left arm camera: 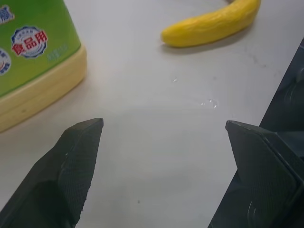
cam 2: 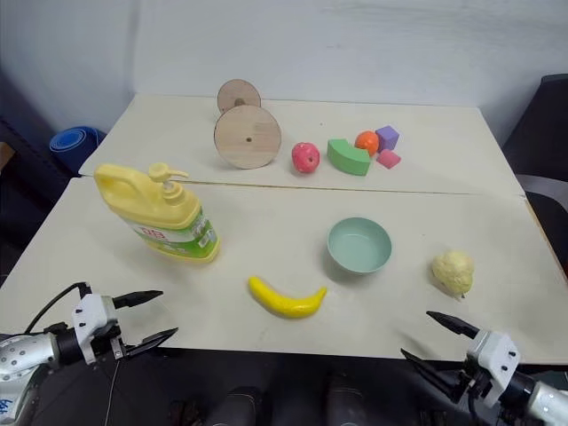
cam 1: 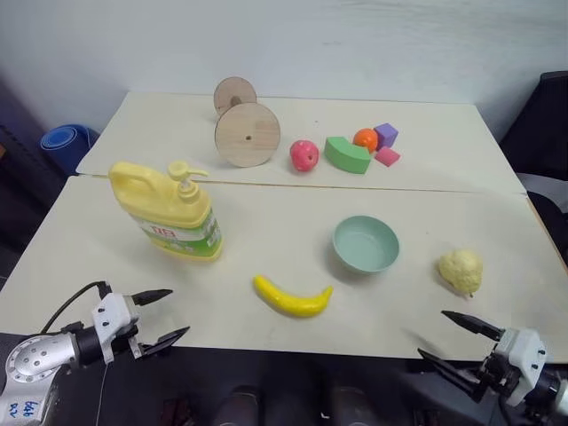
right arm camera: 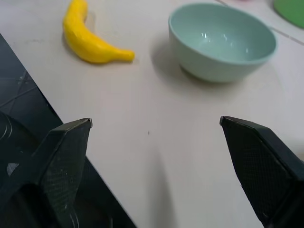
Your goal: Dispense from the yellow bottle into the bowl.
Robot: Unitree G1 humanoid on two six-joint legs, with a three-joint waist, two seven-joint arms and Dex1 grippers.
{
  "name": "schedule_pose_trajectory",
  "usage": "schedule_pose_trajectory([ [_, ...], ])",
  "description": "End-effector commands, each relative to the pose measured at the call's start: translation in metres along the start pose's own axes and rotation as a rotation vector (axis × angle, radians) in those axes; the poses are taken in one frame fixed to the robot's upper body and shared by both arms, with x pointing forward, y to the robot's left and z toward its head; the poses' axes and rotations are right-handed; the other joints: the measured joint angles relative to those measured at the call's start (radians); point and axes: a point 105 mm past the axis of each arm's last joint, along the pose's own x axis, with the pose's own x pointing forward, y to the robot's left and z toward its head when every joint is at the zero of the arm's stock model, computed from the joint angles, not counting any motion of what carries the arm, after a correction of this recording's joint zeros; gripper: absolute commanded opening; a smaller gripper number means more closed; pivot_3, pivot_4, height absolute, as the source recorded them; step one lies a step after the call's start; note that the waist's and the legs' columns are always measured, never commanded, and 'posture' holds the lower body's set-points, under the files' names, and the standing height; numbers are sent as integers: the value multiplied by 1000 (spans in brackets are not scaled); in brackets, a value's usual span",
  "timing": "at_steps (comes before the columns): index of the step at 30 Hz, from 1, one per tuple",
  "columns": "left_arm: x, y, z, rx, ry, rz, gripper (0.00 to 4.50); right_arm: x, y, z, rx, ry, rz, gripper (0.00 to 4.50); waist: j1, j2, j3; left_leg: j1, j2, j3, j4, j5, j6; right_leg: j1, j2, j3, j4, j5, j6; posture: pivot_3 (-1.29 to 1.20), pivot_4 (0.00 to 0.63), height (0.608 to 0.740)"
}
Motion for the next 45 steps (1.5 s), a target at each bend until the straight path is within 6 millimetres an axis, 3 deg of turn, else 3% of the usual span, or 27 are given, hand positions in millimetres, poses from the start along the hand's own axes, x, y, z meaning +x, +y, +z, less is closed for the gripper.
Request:
schedule_pose_trajectory([
  [1,3,-3,18,10,-33,-44,4350,21,8,22,21,-66,78,4500,-1,0,0,0,0,0,0,0,0,0,0,0,0,0,0,0,150,740],
  [8,7,-4,36,-78,-123,-99,4350,91,26,51,81,-13,218,4500,-4,0,0,0,0,0,0,1,-1,-1,0,0,0,0,0,0,150,740],
  [10,8,-6,41,-102,-149,-130,4350,112,32,52,62,54,266,4500,-7,0,0,-1,0,0,1,1,-2,-1,0,-1,1,0,0,0,150,740],
  [13,10,-6,43,-112,-159,-142,4350,127,35,51,57,102,279,4500,-4,0,0,-2,0,-1,1,1,-2,-2,0,-1,0,0,0,0,150,740],
  [17,12,-15,43,-113,-139,-192,4350,169,48,37,29,210,346,4500,-6,-1,0,-3,-1,-3,2,1,-2,-2,0,-3,-1,-1,-2,0,150,740],
  [23,13,-19,44,-111,-140,-183,4350,200,67,15,-5,312,463,4500,-11,-1,0,-3,-1,-3,2,1,-2,-3,0,-4,0,-1,-2,0,150,740],
  [26,13,-19,45,-105,-142,-179,4500,203,72,10,-12,329,489,3603,-11,-2,-1,-3,-1,-3,3,1,-2,-2,0,-4,1,-1,-1,0,150,740],
  [28,13,-17,46,-103,-154,-169,4500,207,70,18,-22,272,475,2882,-10,-2,-1,-3,-1,-3,3,1,-2,-2,0,-4,1,-1,-1,0,150,740],
  [33,16,-11,53,-108,-200,-156,4500,190,64,60,-18,25,509,1242,-9,-1,0,-3,-1,-3,2,1,-2,-2,1,-4,1,-1,-1,0,150,740],
  [36,19,-10,59,-122,-235,-163,4500,166,52,79,-23,-82,500,1228,-9,-1,0,-3,-1,-3,3,1,-2,-2,1,-4,1,-1,-1,0,150,740],
  [39,27,-13,73,-145,-292,-202,4500,119,6,111,127,-200,340,1228,1,0,0,-3,-1,-3,3,1,-1,-1,0,-4,1,-1,-1,0,150,740],
  [41,31,-11,81,-136,-317,-197,4500,96,-21,121,148,-200,234,1228,4,0,0,-3,-2,-3,3,1,0,0,-1,-4,0,0,0,0,150,740],
  [43,35,-8,87,-122,-341,-176,4500,83,-50,117,162,-138,95,1228,4,-1,0,-3,-2,-3,4,0,0,1,-1,-3,-1,0,0,0,150,740],
  [45,41,-5,91,-107,-365,-156,4500,72,-96,96,203,-11,-152,1228,-1,-1,0,-2,0,-3,3,1,-1,0,0,-4,-1,0,0,0,150,740],
])
